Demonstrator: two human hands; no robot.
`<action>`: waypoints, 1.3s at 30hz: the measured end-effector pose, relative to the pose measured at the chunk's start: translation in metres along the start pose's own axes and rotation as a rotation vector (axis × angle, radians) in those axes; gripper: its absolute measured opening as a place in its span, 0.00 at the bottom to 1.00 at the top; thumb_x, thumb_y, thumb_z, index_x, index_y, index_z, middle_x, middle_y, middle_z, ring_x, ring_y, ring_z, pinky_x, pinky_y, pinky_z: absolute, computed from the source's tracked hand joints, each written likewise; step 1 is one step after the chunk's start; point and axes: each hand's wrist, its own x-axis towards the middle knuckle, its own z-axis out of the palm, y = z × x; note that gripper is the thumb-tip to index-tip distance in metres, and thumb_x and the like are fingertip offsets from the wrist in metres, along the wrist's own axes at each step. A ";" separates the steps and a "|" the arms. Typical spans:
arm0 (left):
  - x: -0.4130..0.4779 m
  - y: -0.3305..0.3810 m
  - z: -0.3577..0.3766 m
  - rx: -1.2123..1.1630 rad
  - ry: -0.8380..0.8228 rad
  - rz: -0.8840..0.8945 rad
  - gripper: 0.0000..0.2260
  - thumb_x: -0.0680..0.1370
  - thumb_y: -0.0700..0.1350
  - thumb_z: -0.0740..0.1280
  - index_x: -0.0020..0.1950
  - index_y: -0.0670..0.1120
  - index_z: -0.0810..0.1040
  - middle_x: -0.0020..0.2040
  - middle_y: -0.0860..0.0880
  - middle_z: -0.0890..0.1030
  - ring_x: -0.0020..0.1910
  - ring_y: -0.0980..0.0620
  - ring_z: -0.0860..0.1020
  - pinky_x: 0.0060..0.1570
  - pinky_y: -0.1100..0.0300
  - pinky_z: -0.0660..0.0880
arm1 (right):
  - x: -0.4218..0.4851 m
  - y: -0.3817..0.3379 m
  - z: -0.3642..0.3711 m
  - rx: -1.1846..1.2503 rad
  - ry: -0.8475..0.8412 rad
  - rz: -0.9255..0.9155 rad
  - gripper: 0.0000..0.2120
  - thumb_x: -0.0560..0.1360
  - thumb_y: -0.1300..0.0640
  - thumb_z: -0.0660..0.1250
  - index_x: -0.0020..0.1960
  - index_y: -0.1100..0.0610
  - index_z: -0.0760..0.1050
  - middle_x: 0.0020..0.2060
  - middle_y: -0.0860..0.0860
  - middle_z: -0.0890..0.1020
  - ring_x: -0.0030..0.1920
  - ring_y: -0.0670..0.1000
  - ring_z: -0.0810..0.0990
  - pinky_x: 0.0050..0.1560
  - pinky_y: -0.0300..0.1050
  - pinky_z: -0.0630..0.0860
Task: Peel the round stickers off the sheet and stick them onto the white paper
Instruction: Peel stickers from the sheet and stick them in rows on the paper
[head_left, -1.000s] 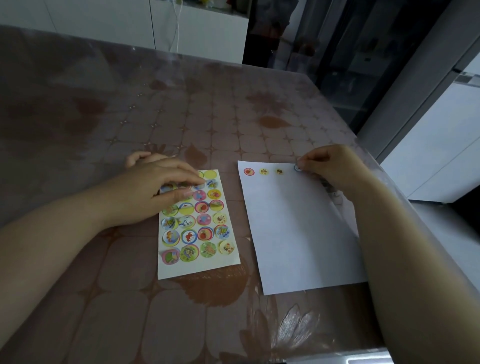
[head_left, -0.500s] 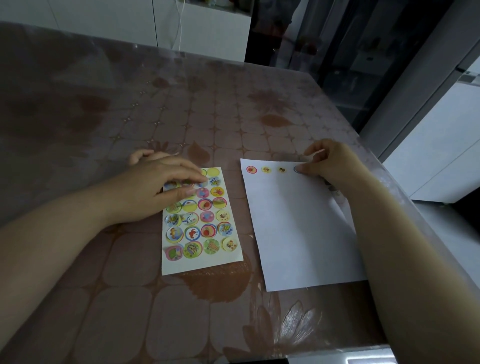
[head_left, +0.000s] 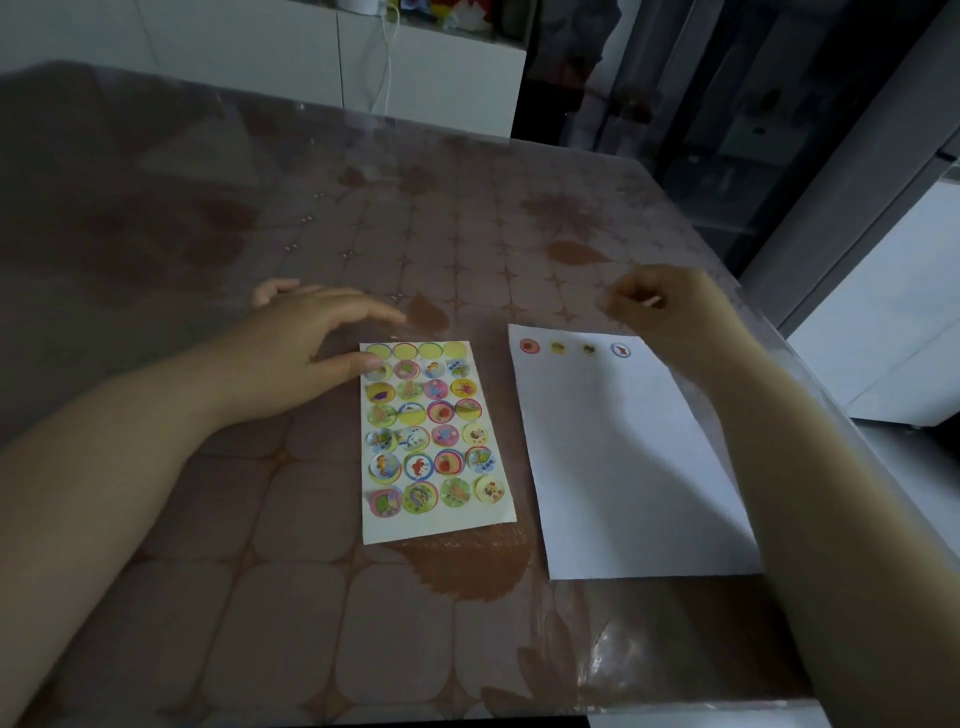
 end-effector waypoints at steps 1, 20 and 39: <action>-0.001 -0.001 -0.003 0.006 -0.001 -0.007 0.26 0.65 0.67 0.53 0.59 0.62 0.71 0.56 0.67 0.70 0.59 0.68 0.64 0.60 0.62 0.48 | -0.002 -0.016 -0.001 -0.011 -0.074 -0.083 0.04 0.73 0.57 0.68 0.41 0.57 0.78 0.39 0.52 0.81 0.34 0.43 0.76 0.32 0.29 0.70; -0.006 -0.005 -0.001 0.185 -0.251 -0.183 0.38 0.59 0.76 0.45 0.66 0.64 0.64 0.73 0.55 0.57 0.72 0.51 0.50 0.68 0.48 0.44 | -0.017 -0.098 0.104 0.116 -0.403 -0.314 0.03 0.68 0.58 0.72 0.42 0.54 0.82 0.31 0.40 0.76 0.30 0.34 0.73 0.33 0.27 0.67; -0.008 0.013 0.001 0.234 -0.433 -0.408 0.23 0.68 0.69 0.49 0.61 0.66 0.66 0.76 0.53 0.44 0.74 0.46 0.39 0.68 0.40 0.34 | -0.024 -0.097 0.102 0.202 -0.427 -0.305 0.04 0.72 0.57 0.67 0.41 0.49 0.79 0.35 0.40 0.77 0.43 0.48 0.78 0.49 0.47 0.77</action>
